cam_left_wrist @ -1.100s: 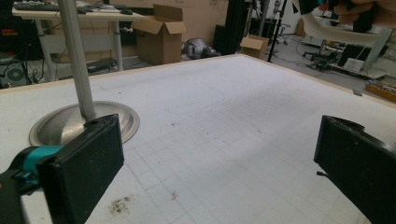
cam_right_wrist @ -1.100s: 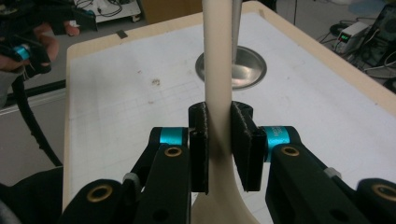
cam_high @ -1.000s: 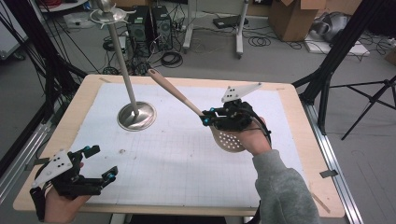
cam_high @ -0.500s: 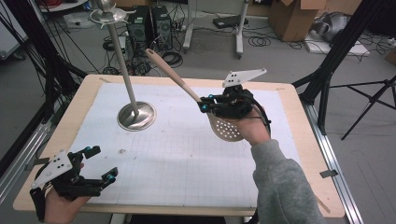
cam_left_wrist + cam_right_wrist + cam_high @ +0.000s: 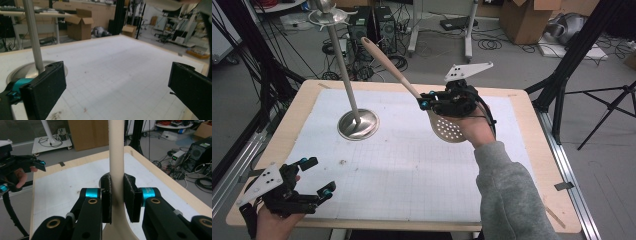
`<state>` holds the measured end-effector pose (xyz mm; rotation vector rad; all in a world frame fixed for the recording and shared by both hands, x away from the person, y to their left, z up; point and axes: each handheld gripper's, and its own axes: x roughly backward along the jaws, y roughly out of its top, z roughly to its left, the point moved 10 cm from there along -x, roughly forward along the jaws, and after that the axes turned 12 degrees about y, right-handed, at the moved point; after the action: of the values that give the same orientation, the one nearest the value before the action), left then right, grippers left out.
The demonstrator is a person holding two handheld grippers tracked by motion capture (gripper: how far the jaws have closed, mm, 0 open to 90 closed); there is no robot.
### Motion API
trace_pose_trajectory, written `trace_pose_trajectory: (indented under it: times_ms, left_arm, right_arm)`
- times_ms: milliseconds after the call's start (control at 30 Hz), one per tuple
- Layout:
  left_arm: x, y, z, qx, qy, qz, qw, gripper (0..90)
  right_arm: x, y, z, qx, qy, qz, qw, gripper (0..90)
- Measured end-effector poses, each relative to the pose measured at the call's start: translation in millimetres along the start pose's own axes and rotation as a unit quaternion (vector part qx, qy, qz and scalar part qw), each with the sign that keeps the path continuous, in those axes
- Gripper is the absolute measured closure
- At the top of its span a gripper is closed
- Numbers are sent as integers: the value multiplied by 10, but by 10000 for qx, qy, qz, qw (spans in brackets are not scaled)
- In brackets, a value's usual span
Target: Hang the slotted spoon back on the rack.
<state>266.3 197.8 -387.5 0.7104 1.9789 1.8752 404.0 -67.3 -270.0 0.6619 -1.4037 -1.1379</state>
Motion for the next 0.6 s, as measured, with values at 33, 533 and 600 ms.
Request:
trace_pose_trajectory:
  times_ms: [33, 533, 600]
  left_arm:
    - [7, 14, -1, -5, 24, -8, 10000, 18]
    - [60, -11, 73, -47, 196, 47, 9998, 18]
    - [66, -12, 75, -49, 206, 50, 9998, 18]
  right_arm:
    - [-5, 13, -6, 14, -2, -3, 10000, 784]
    - [-112, 208, -136, -125, 58, -272, 9995, 784]
    - [-111, 229, -161, -141, 62, -366, 9992, 784]
